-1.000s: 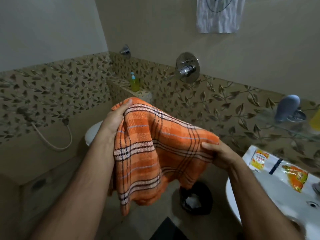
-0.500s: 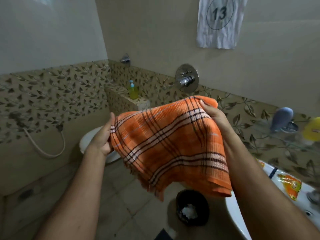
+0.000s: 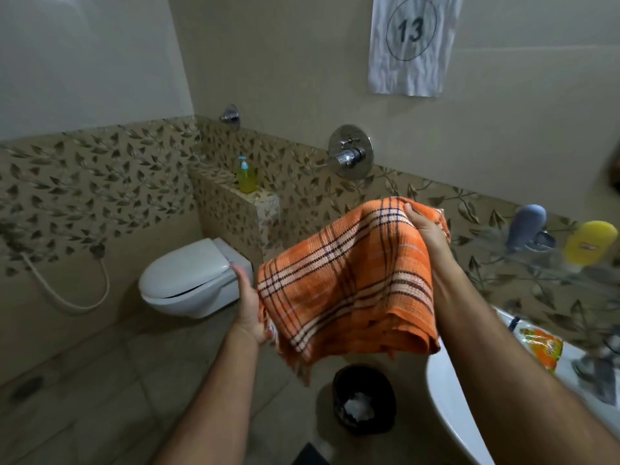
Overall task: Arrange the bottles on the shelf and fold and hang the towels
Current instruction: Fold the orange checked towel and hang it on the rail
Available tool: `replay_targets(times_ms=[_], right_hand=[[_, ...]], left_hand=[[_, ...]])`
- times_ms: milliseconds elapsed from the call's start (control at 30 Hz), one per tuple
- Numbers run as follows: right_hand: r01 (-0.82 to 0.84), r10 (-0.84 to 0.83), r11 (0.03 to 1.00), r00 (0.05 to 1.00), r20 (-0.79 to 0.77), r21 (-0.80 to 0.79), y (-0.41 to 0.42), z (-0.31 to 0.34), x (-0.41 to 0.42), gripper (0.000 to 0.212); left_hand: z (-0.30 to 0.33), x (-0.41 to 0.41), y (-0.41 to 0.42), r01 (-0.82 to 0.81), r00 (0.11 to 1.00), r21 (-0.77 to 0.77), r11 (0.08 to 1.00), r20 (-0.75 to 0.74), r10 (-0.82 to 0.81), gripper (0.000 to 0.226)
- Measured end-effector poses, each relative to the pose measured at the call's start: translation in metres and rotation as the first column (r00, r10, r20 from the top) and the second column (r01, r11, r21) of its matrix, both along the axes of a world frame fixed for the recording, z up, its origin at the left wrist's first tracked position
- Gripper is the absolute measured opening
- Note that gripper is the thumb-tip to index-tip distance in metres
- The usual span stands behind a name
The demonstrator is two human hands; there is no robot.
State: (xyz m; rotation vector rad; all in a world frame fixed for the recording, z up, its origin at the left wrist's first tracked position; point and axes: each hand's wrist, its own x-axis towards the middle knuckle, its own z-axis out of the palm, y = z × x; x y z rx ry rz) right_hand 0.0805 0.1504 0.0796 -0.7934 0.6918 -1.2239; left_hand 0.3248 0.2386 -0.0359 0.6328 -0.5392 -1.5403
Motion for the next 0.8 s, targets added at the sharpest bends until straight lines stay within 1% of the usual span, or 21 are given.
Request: replay_targets(times_ms=[67,133,200,233,267,300,333,367,400,433,467,500,567,600,667,700,733,767,800], right_hand=[[0.012,-0.012,0.999,1.000,0.002,0.034,-0.004,-0.009,-0.012,0.027],[0.031,-0.030,0.999,0.999,-0.009,0.022,-0.007,-0.015,-0.021,0.023],[0.012,-0.011,1.000,1.000,-0.007,0.015,-0.011,-0.021,-0.029,0.018],[-0.032,0.032,0.999,0.999,0.005,0.034,-0.011,-0.022,-0.034,0.016],[-0.102,0.102,0.993,0.995,-0.004,0.057,-0.010,-0.023,-0.040,0.014],[-0.191,0.195,0.978,0.980,-0.040,0.085,-0.008,-0.023,-0.046,0.017],[-0.268,0.280,0.957,0.953,-0.112,0.111,-0.006,-0.023,-0.053,0.034],[-0.330,0.353,0.933,0.915,-0.193,0.144,-0.007,-0.025,-0.062,0.058],[-0.349,0.385,0.921,0.886,-0.259,0.176,-0.010,-0.029,-0.070,0.078],[-0.357,0.401,0.915,0.861,-0.313,0.189,-0.011,-0.030,-0.076,0.089],[-0.347,0.396,0.918,0.839,-0.373,0.193,-0.014,-0.034,-0.081,0.093],[-0.320,0.371,0.928,0.819,-0.437,0.190,-0.014,-0.035,-0.082,0.090],[-0.208,0.245,0.969,0.800,-0.547,0.130,-0.014,-0.036,-0.078,0.084],[-0.139,0.164,0.986,0.801,-0.575,0.087,-0.014,-0.037,-0.075,0.084],[-0.005,0.022,1.000,0.805,-0.593,0.031,-0.015,-0.041,-0.072,0.084],[0.025,-0.026,1.000,0.797,-0.603,-0.010,-0.015,-0.042,-0.071,0.083],[0.025,-0.052,0.998,0.792,-0.608,-0.053,-0.015,-0.044,-0.071,0.078],[0.028,-0.076,0.996,0.788,-0.611,-0.088,-0.013,-0.044,-0.072,0.071],[0.049,-0.110,0.992,0.782,-0.613,-0.116,-0.013,-0.044,-0.072,0.062]], left_hand=[[0.005,0.005,0.006,0.096,0.985,-0.037,0.995,0.150,-0.090,0.087],[0.010,0.011,0.007,0.095,0.970,-0.007,0.995,0.226,-0.091,0.077],[0.020,0.017,0.006,0.059,0.942,0.048,0.997,0.329,-0.072,0.076],[0.028,0.019,0.005,0.028,0.926,0.069,0.997,0.374,-0.052,0.071],[0.036,0.019,0.004,-0.018,0.910,0.086,0.996,0.414,-0.019,0.060],[0.044,0.021,0.004,-0.074,0.893,0.111,0.991,0.450,0.016,0.045],[0.051,0.023,0.003,-0.132,0.877,0.138,0.982,0.478,0.050,0.032],[0.057,0.027,0.003,-0.182,0.866,0.166,0.969,0.495,0.077,0.022],[0.062,0.032,0.003,-0.214,0.856,0.194,0.957,0.510,0.088,0.016],[0.066,0.036,0.005,-0.228,0.850,0.226,0.947,0.520,0.080,0.015],[0.068,0.040,0.005,-0.245,0.841,0.257,0.935,0.536,0.073,0.016],[0.070,0.042,0.006,-0.262,0.824,0.278,0.924,0.563,0.064,0.019],[0.070,0.044,0.005,-0.327,0.759,0.281,0.902,0.647,0.074,0.029],[0.070,0.044,0.004,-0.368,0.726,0.255,0.894,0.680,0.105,0.039],[0.068,0.043,0.001,-0.438,0.660,0.166,0.884,0.727,0.190,0.076],[0.067,0.043,0.000,-0.473,0.588,0.105,0.875,0.777,0.225,0.089],[0.067,0.042,0.000,-0.482,0.509,0.032,0.876,0.824,0.250,0.093],[0.067,0.041,0.000,-0.471,0.439,-0.028,0.882,0.860,0.261,0.091],[0.066,0.039,0.000,-0.442,0.392,-0.073,0.894,0.881,0.266,0.087]])
